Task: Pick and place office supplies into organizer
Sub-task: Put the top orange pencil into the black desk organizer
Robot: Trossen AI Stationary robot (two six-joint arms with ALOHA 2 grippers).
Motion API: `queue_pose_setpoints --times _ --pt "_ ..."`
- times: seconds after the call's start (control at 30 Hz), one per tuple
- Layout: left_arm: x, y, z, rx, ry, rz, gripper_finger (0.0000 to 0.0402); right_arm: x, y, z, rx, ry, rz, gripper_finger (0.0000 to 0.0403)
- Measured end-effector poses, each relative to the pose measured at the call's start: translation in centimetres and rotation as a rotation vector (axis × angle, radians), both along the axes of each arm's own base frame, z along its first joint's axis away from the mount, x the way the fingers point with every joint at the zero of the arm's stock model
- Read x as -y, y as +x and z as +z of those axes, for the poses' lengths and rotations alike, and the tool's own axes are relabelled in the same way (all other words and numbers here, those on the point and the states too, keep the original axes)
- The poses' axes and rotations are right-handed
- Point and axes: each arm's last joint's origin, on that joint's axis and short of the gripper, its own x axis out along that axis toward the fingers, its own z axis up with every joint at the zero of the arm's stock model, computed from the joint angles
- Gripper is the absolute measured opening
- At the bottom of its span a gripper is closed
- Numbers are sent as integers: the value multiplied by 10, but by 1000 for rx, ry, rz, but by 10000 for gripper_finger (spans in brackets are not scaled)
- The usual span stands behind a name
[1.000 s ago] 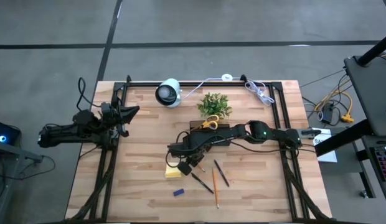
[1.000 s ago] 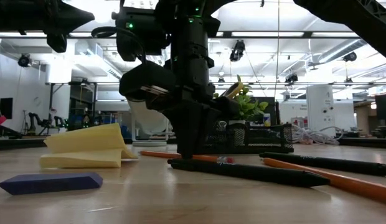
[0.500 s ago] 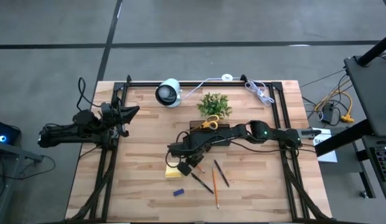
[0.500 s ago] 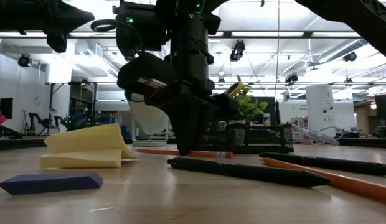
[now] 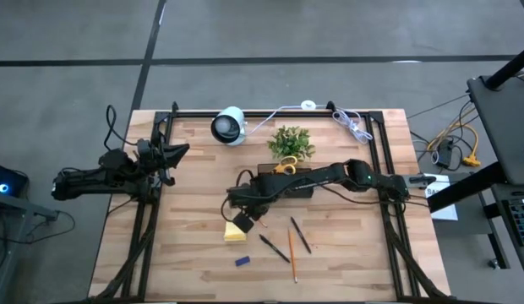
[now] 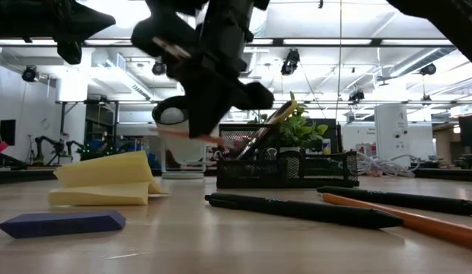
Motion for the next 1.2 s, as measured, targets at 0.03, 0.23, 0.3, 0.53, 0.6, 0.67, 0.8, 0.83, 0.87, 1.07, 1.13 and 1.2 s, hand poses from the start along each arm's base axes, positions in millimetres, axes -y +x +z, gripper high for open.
queue_pose_setpoints --times 0.03,0.23,0.3,0.53,0.6,0.67,0.8,0.83,0.87,1.07,1.13,1.2 --pt "0 0 0 0 0 0 0 1 0 6 26 -14 -5 12" --pt "0 0 0 0 0 0 0 4 -3 35 141 -97 -34 12" --pt "0 0 0 0 0 0 0 6 -5 43 162 -136 -49 12" --pt "0 0 0 0 0 0 0 15 -13 68 231 -265 -80 12" --pt "0 0 0 0 0 0 0 19 -14 71 238 -279 -74 12" --pt "0 0 0 0 0 0 0 22 -15 75 245 -288 -75 12" --pt "0 0 0 0 0 0 0 28 -18 83 259 -316 -57 12" --pt "0 0 0 0 0 0 0 30 -18 83 260 -321 -56 12" --pt "0 0 0 0 0 0 0 32 -18 84 259 -325 -56 12" --pt "0 0 0 0 0 0 0 45 -18 85 248 -395 -53 12" --pt "0 0 0 0 0 0 0 49 -19 85 246 -402 -55 12" --pt "0 0 0 0 0 0 0 54 -19 87 247 -411 -51 12"
